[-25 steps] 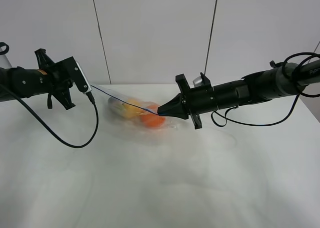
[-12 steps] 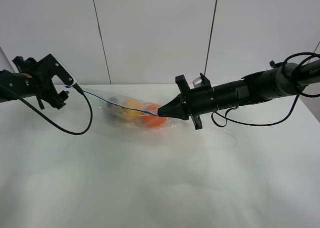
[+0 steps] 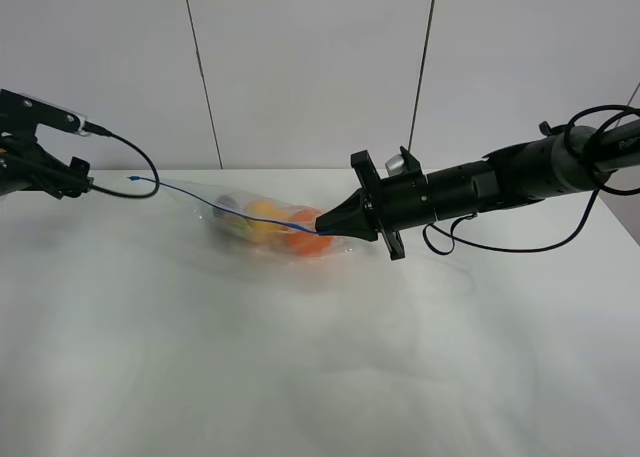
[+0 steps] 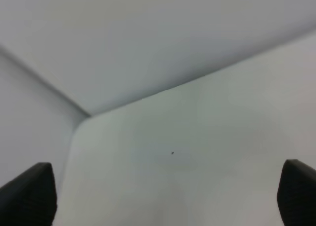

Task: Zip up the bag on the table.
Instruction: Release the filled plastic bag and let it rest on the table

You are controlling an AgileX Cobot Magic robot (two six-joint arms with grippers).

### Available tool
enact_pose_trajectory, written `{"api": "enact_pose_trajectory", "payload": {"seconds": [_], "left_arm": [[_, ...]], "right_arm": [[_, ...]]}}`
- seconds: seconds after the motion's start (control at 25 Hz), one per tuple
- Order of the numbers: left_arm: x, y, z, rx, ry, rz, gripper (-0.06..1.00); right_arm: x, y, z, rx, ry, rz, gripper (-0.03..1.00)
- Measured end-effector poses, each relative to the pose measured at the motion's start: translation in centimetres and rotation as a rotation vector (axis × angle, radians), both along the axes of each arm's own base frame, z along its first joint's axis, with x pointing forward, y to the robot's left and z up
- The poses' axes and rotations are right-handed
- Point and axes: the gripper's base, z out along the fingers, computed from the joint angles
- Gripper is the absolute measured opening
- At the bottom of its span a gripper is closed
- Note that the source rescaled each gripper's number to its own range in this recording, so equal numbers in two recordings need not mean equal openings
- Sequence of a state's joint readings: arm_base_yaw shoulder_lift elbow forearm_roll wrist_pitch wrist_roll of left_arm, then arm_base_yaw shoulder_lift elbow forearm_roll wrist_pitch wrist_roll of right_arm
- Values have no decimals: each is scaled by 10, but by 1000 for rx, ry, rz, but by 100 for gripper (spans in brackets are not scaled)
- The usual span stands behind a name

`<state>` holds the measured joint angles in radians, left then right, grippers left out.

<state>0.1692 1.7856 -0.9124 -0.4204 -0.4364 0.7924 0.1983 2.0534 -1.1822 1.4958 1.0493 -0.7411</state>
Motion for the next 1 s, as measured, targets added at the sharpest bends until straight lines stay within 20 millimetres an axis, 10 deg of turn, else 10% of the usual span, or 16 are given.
{"api": "enact_pose_trajectory", "payload": {"seconds": [0.56, 1.0], "left_arm": [[20, -28, 53, -523, 283, -110, 100], [-12, -31, 51, -617, 748, 45, 100]], "right_arm": [[0, 0, 0, 0, 0, 0, 0], [0, 0, 0, 0, 0, 0, 0]]}}
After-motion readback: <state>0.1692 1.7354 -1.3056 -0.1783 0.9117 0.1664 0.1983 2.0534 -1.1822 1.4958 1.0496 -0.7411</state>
